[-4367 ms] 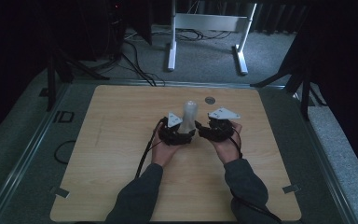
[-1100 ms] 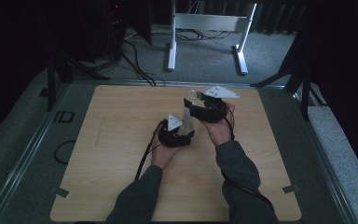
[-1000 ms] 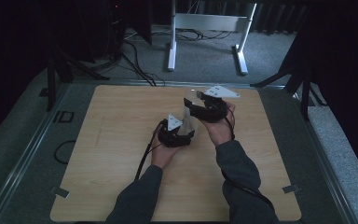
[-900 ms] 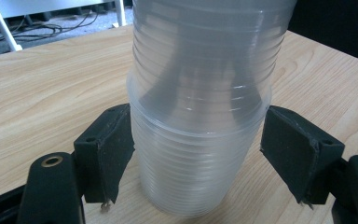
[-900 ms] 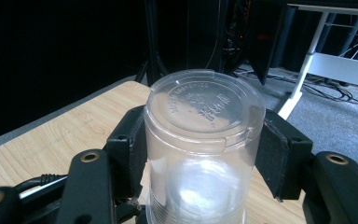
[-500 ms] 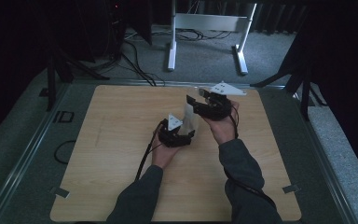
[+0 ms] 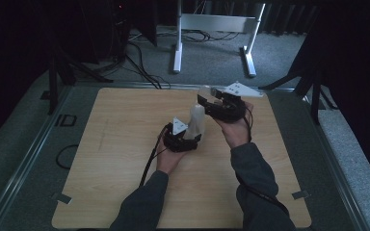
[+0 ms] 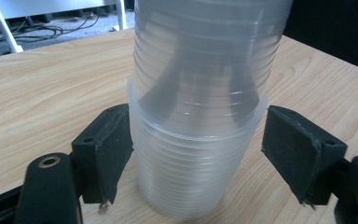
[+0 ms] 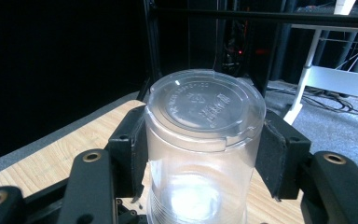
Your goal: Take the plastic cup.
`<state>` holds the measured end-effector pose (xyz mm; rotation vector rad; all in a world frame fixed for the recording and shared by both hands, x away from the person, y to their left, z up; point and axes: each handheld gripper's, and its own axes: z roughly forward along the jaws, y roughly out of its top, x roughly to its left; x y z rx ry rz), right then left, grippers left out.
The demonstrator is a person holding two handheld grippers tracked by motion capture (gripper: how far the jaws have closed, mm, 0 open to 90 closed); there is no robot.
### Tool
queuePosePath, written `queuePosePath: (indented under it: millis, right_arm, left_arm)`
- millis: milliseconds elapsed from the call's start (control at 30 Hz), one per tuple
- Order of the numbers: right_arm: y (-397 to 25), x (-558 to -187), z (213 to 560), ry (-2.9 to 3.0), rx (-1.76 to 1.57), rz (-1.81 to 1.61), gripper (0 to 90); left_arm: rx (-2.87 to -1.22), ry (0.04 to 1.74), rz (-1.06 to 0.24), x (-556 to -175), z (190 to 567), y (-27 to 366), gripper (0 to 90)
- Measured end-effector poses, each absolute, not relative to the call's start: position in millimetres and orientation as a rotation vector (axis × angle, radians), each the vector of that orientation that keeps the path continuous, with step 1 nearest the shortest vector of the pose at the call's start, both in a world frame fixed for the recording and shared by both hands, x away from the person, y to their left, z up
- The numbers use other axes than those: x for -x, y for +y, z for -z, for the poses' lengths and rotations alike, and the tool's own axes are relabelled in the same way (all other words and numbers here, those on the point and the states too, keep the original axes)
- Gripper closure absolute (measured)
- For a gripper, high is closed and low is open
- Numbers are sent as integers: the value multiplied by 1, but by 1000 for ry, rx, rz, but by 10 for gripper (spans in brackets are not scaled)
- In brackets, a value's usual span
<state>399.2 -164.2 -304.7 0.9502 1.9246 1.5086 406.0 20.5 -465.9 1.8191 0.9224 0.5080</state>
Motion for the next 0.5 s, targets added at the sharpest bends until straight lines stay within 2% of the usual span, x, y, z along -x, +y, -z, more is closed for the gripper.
queuePosePath:
  millis: [33, 500]
  right_arm:
    - [-167, -397, 302, 1916, -949, -1512, 416]
    - [-189, -392, 303, 1892, -984, -1498, 416]
  left_arm:
    - [-1816, 924, -506, -406, 466, 21, 207]
    - [-1803, 901, -508, -399, 461, 27, 202]
